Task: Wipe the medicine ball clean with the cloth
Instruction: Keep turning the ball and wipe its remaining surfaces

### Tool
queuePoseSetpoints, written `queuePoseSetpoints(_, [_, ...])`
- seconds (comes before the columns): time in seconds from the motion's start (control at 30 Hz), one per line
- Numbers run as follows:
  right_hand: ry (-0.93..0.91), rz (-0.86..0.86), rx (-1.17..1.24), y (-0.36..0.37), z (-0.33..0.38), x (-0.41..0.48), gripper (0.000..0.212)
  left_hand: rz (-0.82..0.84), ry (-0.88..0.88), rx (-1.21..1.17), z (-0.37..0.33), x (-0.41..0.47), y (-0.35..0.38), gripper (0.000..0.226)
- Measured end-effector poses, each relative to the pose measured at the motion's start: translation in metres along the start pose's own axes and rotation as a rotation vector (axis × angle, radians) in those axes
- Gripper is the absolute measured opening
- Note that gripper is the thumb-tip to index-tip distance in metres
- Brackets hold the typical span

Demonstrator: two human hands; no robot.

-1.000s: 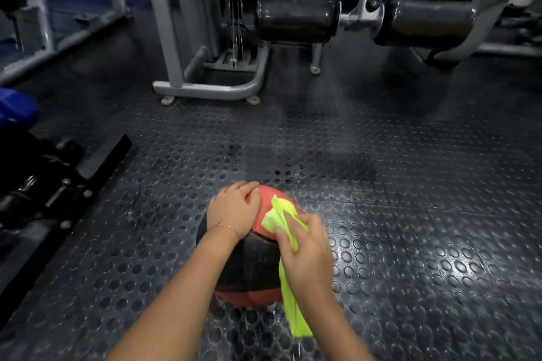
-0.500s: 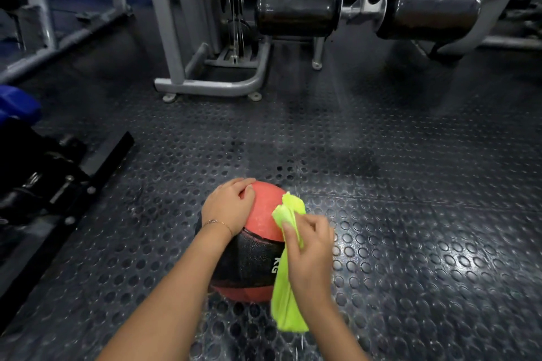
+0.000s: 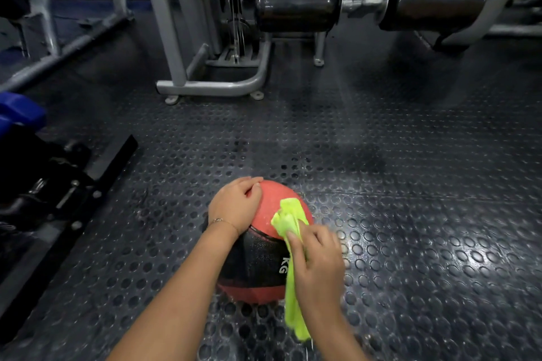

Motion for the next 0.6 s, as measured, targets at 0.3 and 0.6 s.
queuePoseSetpoints(0.3, [-0.059, 0.093, -0.284, 0.038, -0.028, 0.068, 0.038, -0.055, -0.127, -0.043, 0.003, 0.006, -0.004, 0.037])
queuePoseSetpoints(0.6, [0.26, 0.277, 0.037, 0.054, -0.066, 0.081, 0.032, -0.064, -0.179, -0.017, -0.004, 0.009, -0.001, 0.037])
Point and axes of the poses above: each hand's wrist, its own x-axis towards the middle knuckle, its own y-axis out of the palm, z = x × y, the point moved 5 cm from there along x, towards the middle knuckle, and after that the axes turned 13 degrees about -y, right-handed, at the moved point
